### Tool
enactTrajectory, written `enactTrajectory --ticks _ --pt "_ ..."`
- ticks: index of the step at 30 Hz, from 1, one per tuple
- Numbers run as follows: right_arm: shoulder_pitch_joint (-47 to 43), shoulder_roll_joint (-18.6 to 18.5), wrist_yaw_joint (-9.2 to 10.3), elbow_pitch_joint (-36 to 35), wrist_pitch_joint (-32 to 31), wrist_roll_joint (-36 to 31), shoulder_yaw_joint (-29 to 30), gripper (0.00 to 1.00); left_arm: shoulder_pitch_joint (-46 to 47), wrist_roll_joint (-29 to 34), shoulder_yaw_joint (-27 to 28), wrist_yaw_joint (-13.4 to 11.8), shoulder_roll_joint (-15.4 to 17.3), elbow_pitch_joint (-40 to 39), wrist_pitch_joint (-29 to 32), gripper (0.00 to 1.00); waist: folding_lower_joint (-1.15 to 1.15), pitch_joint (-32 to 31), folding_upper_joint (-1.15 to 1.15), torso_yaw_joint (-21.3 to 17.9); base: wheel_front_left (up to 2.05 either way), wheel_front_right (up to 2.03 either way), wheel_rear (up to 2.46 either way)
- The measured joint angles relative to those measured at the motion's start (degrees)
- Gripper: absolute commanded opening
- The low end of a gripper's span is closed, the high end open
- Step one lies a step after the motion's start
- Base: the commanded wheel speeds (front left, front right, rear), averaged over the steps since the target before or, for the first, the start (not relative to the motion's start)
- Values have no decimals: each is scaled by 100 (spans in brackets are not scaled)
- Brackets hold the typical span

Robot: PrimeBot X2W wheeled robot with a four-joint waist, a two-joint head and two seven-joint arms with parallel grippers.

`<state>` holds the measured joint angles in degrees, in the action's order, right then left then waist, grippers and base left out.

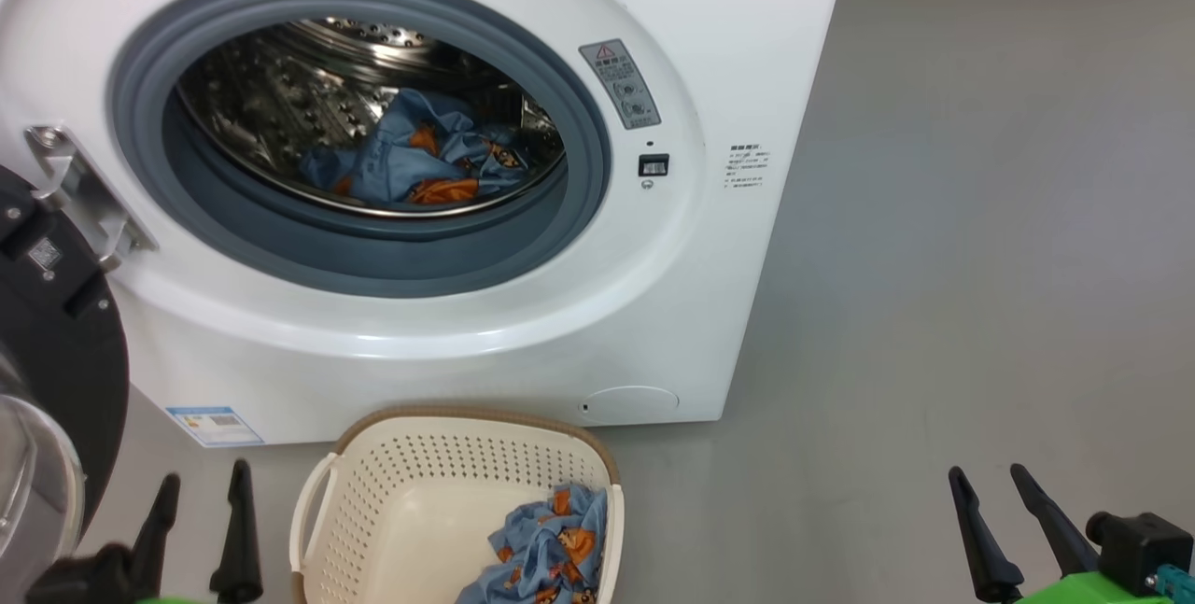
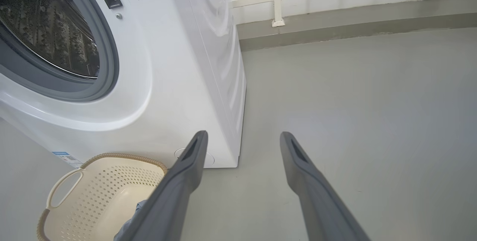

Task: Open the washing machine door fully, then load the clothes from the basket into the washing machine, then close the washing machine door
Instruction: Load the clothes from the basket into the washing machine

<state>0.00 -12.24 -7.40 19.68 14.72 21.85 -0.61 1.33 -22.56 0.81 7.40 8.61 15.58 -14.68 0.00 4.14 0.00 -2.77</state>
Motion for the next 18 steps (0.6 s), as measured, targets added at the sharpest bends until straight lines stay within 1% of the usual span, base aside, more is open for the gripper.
enactTrajectory --ticks 6,18 --pt "-144 -2 -1 -43 0 1 110 100 -415 24 168 0 -48 -299 -1 100 0 -64 0 5 0 0 0" --pt "-142 43 0 -77 0 1 112 100 -481 24 191 0 -49 -388 -1 100 0 21 0 -11 0 0 0"
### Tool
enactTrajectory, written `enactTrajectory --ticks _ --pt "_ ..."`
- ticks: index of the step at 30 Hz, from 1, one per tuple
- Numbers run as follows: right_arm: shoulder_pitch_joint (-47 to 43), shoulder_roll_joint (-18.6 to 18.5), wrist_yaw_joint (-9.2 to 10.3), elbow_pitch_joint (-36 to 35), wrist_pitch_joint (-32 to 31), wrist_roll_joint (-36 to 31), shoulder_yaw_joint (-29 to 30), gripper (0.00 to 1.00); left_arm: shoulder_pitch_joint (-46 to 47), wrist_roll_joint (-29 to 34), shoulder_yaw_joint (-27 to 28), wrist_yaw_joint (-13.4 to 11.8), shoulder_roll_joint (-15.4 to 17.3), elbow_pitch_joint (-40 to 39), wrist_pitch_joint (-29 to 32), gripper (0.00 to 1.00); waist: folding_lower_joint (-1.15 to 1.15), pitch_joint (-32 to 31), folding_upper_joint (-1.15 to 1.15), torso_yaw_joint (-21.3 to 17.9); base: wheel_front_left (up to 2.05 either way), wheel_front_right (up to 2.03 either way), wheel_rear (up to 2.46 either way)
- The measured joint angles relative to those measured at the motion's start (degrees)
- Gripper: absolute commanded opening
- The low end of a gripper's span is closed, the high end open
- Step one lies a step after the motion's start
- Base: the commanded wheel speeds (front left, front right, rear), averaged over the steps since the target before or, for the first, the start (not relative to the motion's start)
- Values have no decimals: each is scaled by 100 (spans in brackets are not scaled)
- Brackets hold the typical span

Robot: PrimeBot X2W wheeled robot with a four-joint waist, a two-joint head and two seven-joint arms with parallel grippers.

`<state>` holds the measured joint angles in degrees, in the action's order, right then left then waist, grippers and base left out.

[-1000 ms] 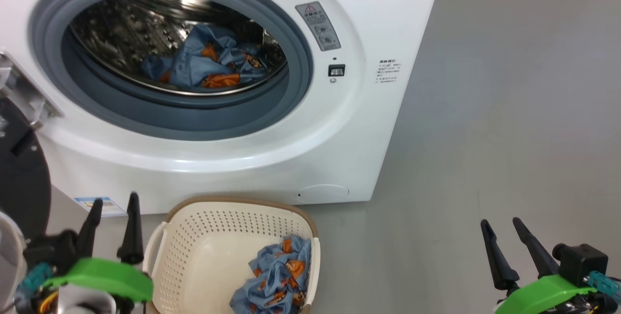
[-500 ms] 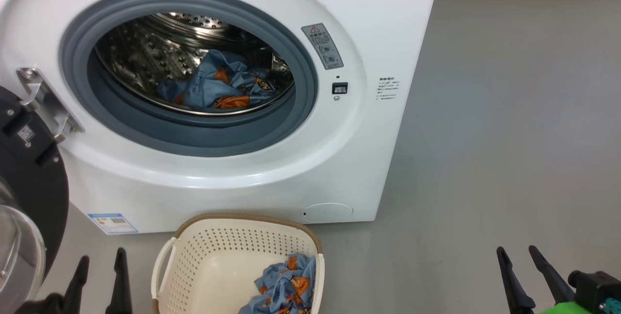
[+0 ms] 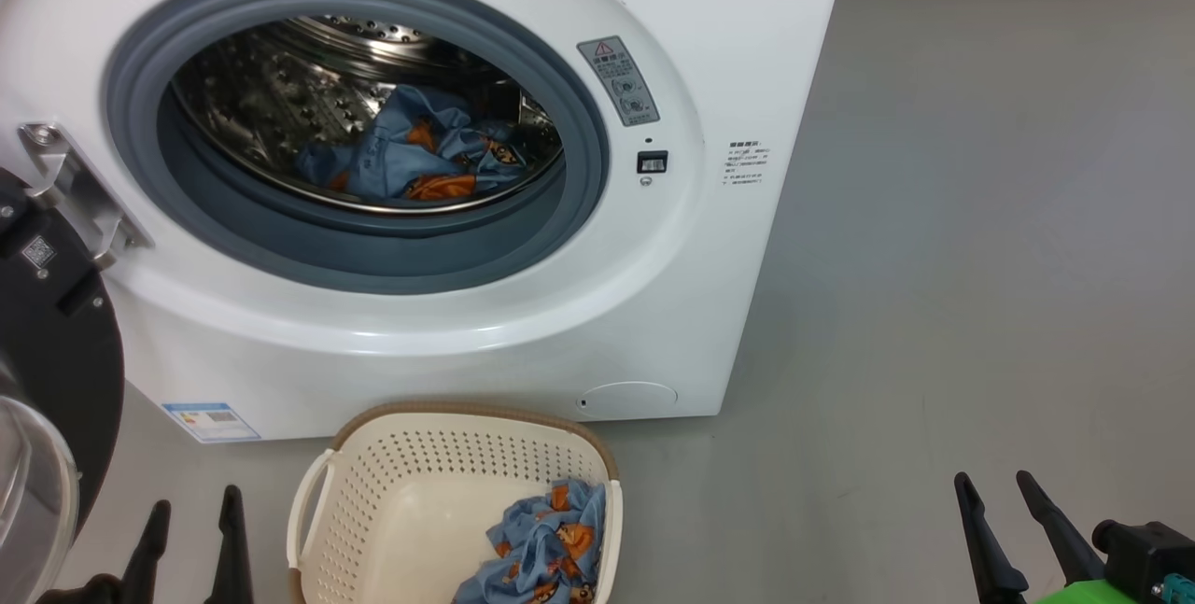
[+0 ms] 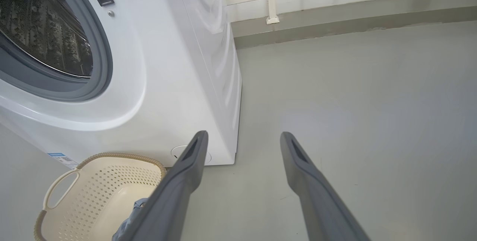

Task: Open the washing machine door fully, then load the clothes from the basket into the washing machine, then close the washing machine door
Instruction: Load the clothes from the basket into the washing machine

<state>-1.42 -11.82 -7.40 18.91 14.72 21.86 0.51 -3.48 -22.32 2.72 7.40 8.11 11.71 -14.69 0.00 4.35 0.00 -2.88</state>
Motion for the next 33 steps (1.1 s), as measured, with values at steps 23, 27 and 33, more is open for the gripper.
enactTrajectory --ticks 23,27,33 --pt "872 525 0 -227 0 -160 2 100 1533 -849 -2301 0 182 2001 5 100 0 1236 0 -123 0 0 0" --pt "1136 633 0 -288 0 -212 4 100 2167 -1079 -2838 0 220 2468 5 100 0 1625 0 -155 0 0 0" --pt "1477 710 0 -345 0 -240 -7 100 2986 -1466 -3602 0 344 3089 5 100 0 2196 0 -236 0 0 0"
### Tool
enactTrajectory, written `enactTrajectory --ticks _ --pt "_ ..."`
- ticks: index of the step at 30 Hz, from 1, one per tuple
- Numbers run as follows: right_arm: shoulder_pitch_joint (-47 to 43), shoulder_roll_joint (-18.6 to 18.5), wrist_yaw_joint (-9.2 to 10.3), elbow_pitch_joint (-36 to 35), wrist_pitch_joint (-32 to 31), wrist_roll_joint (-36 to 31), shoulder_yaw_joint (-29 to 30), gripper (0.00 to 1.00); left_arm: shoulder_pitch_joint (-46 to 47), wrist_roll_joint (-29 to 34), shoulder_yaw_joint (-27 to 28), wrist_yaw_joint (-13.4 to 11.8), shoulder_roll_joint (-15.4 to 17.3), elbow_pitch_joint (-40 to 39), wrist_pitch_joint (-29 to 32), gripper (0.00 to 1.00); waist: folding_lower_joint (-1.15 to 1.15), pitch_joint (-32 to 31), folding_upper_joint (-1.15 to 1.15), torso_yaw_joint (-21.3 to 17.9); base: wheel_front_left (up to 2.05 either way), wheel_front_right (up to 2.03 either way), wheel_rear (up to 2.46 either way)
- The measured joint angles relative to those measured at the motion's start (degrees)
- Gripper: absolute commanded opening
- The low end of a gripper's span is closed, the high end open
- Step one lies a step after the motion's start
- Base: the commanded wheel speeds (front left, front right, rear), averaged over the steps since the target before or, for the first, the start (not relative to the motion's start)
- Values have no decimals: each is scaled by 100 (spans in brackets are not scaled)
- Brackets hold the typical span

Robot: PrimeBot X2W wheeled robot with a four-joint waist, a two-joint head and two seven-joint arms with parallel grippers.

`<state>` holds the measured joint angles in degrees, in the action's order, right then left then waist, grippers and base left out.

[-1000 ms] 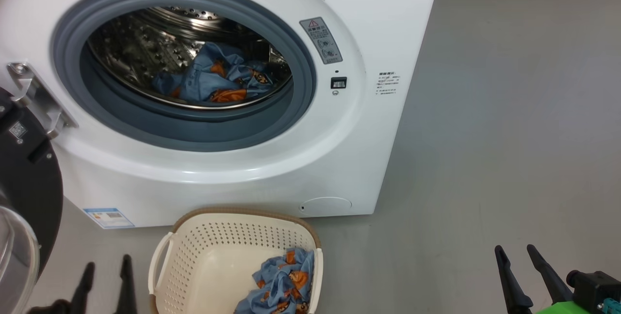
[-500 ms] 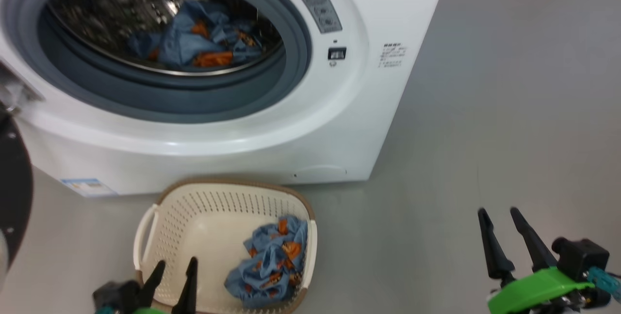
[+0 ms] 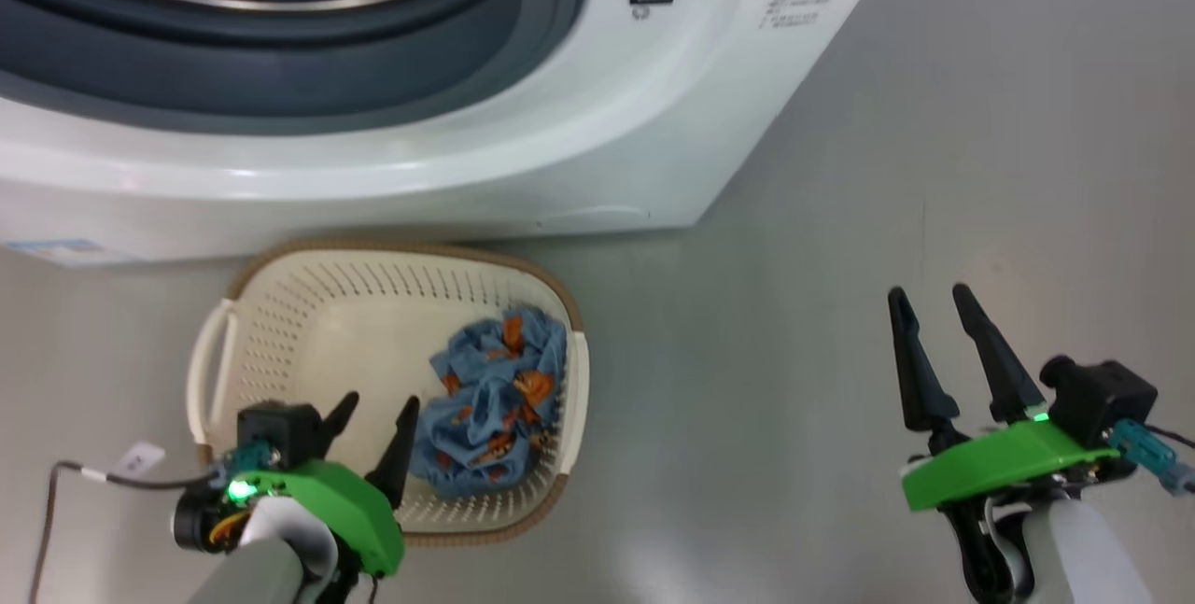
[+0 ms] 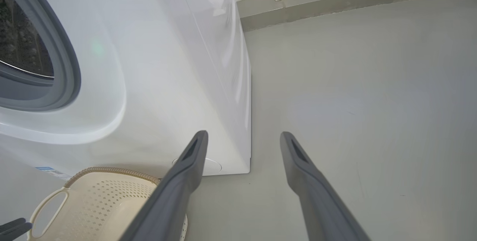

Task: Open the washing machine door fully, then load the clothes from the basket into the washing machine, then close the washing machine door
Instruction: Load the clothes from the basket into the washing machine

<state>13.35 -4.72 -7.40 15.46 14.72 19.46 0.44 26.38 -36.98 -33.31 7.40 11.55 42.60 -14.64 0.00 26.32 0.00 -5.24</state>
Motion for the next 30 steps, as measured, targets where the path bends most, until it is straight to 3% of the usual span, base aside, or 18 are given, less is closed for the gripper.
enactTrajectory --ticks 16,30 --pt "515 154 0 -298 1 -31 -92 100 1483 -1224 -2113 0 275 895 0 100 0 1373 0 -351 0 0 0" --pt "715 162 0 -557 1 -16 -131 100 2274 -2187 -3328 0 447 926 0 100 0 2144 0 -527 0 0 0"
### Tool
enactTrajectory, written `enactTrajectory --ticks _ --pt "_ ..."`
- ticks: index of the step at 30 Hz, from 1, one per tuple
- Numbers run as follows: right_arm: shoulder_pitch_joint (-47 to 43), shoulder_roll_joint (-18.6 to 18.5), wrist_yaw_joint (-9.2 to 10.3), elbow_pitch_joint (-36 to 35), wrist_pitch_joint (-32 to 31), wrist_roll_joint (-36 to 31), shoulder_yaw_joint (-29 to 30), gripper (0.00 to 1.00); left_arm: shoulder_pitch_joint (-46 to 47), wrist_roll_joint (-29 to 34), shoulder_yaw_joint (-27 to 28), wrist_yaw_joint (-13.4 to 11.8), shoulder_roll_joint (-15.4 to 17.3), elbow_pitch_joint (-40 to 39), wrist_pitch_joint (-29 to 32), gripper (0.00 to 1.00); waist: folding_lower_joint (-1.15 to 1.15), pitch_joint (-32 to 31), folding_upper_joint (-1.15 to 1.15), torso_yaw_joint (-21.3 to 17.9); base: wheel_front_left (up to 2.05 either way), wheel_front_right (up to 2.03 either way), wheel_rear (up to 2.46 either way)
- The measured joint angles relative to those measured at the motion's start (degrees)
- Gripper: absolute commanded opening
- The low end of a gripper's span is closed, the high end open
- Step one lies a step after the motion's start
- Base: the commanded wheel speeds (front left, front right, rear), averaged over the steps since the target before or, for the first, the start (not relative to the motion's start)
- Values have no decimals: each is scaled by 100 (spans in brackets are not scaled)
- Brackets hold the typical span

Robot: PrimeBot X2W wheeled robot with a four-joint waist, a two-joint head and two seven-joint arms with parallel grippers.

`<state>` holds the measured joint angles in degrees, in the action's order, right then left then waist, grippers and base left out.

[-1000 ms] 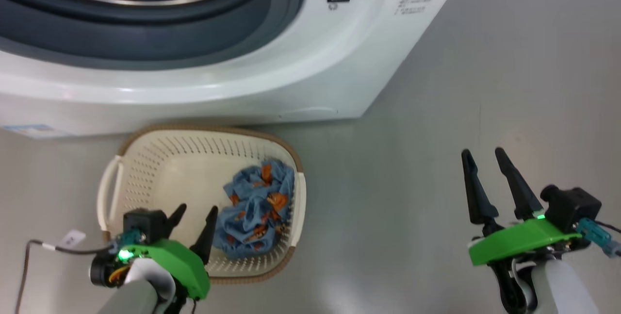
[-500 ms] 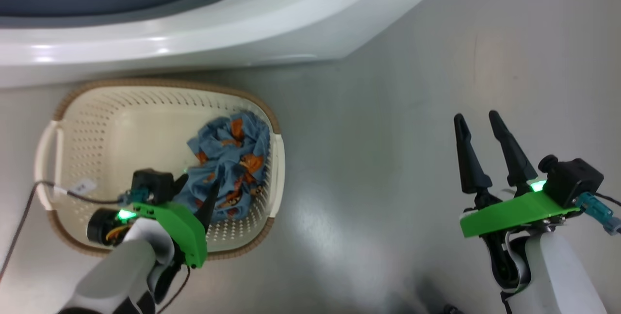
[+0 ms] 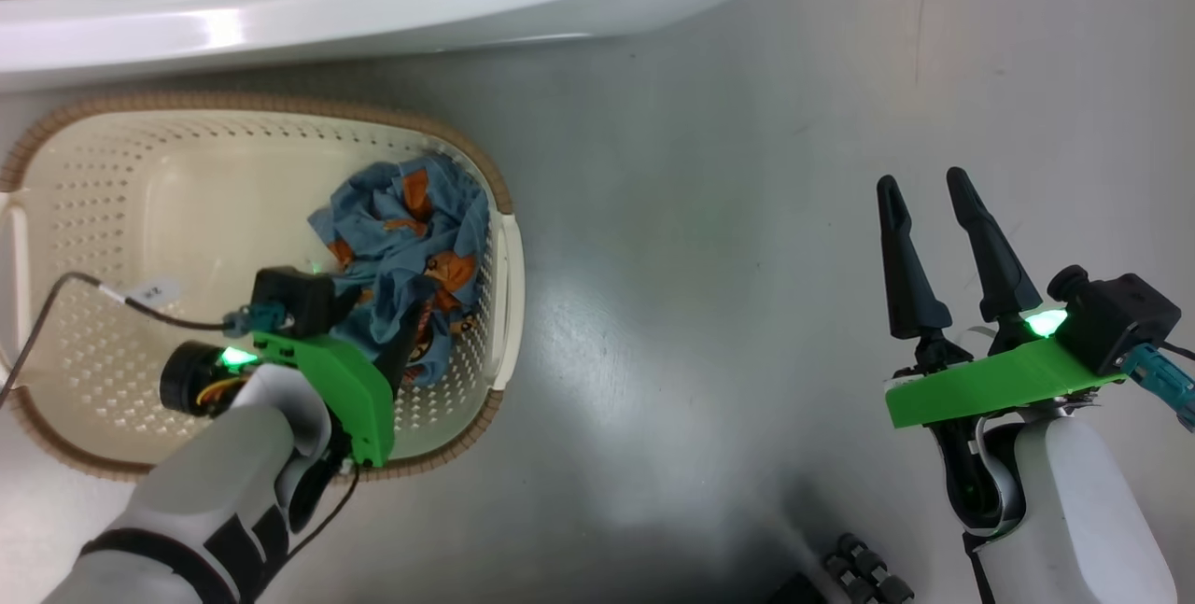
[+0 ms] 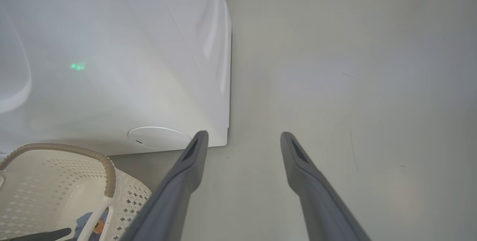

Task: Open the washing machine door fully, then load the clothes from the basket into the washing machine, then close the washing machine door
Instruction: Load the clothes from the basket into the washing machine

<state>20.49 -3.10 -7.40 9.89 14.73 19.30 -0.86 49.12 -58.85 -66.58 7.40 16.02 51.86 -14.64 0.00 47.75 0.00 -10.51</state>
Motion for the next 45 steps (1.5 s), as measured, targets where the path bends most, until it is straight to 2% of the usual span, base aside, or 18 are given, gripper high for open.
enactTrajectory --ticks 9,10,11,12,13,26,34,45 --pt "1 1 0 -110 0 -67 -22 100 264 -472 -500 0 58 -41 0 100 0 174 0 -87 0 0 0" --pt "-1 1 0 -125 0 -107 -22 100 288 -521 -531 0 57 -41 0 77 0 182 0 -96 0 0 0" --pt "-1 1 0 -140 0 -127 -21 100 300 -582 -552 0 58 -41 0 41 0 185 0 -104 0 0 0" --pt "-1 1 0 -151 0 -154 -16 100 306 -636 -573 0 58 -41 0 15 0 180 0 -108 0 0 0" --pt "-2 2 0 -159 0 -167 -9 100 309 -675 -599 0 58 -41 0 0 0 168 0 -110 0 0 0" --pt "-24 2 0 -89 0 -210 41 100 249 -1115 -602 0 62 -121 0 0 0 -250 0 -5 0 0 0" --pt "-26 3 0 198 0 -235 -36 100 -204 -1054 189 0 136 -219 0 0 0 -781 0 135 0 0 0" --pt "-327 -102 0 588 0 -197 -53 100 -1137 -155 1592 0 224 -533 0 0 0 -1770 0 402 0 0 0"
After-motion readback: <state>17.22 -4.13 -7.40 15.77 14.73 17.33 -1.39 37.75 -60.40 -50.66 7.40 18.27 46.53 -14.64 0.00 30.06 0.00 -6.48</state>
